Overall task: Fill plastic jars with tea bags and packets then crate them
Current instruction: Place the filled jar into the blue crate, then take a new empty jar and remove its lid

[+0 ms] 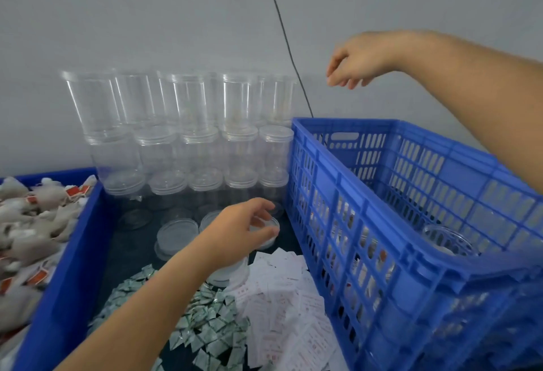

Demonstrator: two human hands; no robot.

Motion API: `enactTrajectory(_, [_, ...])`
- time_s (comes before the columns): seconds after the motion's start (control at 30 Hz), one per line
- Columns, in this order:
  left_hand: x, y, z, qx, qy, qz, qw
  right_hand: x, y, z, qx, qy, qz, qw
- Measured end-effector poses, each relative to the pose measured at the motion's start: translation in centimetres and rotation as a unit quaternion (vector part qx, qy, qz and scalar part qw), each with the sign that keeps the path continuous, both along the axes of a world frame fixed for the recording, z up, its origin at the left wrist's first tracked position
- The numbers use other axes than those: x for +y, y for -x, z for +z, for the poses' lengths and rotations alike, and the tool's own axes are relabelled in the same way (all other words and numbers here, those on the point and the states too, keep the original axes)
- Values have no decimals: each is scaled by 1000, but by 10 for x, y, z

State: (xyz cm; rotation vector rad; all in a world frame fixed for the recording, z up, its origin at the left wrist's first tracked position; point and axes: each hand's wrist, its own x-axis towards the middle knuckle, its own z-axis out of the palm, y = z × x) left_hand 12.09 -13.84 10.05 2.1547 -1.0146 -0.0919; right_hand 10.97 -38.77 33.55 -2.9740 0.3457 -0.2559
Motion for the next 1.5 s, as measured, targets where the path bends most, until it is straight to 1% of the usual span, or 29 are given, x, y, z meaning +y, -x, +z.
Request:
enactTrajectory(0.07, [10, -4, -1, 1, 5, 17, 1000, 26, -25, -5, -33, -18, 32, 999])
enactTrajectory(0.17, [25, -9, -5, 8, 10, 42, 999, 57, -63, -21, -82, -42, 49, 995])
enactTrajectory(0.27, [38, -13, -7, 19, 16, 61, 998, 79, -100, -41, -127, -106, 54, 985])
enactTrajectory(0.33, [47, -18, -7, 16, 22, 73, 997, 88, -124, -51, -139, -140, 43, 980])
enactTrajectory(0.53, [66, -28, -7, 24, 51, 101, 993, 98, -171, -68, -160, -197, 21, 967])
enactTrajectory(0.67, [68, -30, -8, 29, 58, 111, 992, 95, -177, -77, -202, -233, -1, 951])
enactTrajectory(0.8, [67, -27, -8, 22, 61, 119, 991, 94, -158, -72, -258, -273, -19, 927])
enactTrajectory(0.87, [65, -24, -4, 1, 74, 133, 988, 97, -137, -66, -287, -315, -26, 904])
enactTrajectory(0.93, [60, -22, 2, -32, 96, 163, 982, 106, -114, -68, -305, -399, -22, 865])
enactTrajectory(1.0, [57, -18, 10, -65, 121, 197, 971, 122, -91, -81, -294, -487, -14, 822])
enactTrajectory(1.07, [60, -11, 17, -102, 153, 221, 958, 142, -69, -108, -252, -540, 0, 803])
enactTrajectory(1.13, [70, -3, 21, -171, 174, 232, 942, 162, -49, -142, -201, -550, 23, 810])
enactTrajectory(1.17, [76, 1, 21, -208, 167, 234, 935, 171, -40, -160, -177, -546, 34, 818])
enactTrajectory(1.23, [91, 9, 14, -264, 116, 234, 929, 187, -23, -194, -131, -544, 43, 828])
enactTrajectory(1.27, [98, 12, 8, -279, 77, 229, 929, 194, -15, -209, -109, -552, 40, 826])
enactTrajectory(1.3, [103, 16, 1, -288, 34, 222, 931, 200, -7, -224, -86, -569, 35, 817])
enactTrajectory(1.33, [109, 20, -7, -296, -9, 214, 931, 207, 1, -236, -67, -596, 30, 800])
enactTrajectory(1.37, [114, 23, -14, -307, -49, 205, 928, 214, 8, -248, -52, -630, 23, 774])
enactTrajectory(1.43, [123, 27, -24, -331, -116, 189, 917, 224, 20, -265, -24, -703, 16, 710])
enactTrajectory(1.5, [126, 28, -29, -366, -155, 181, 899, 228, 27, -277, -4, -762, 11, 647])
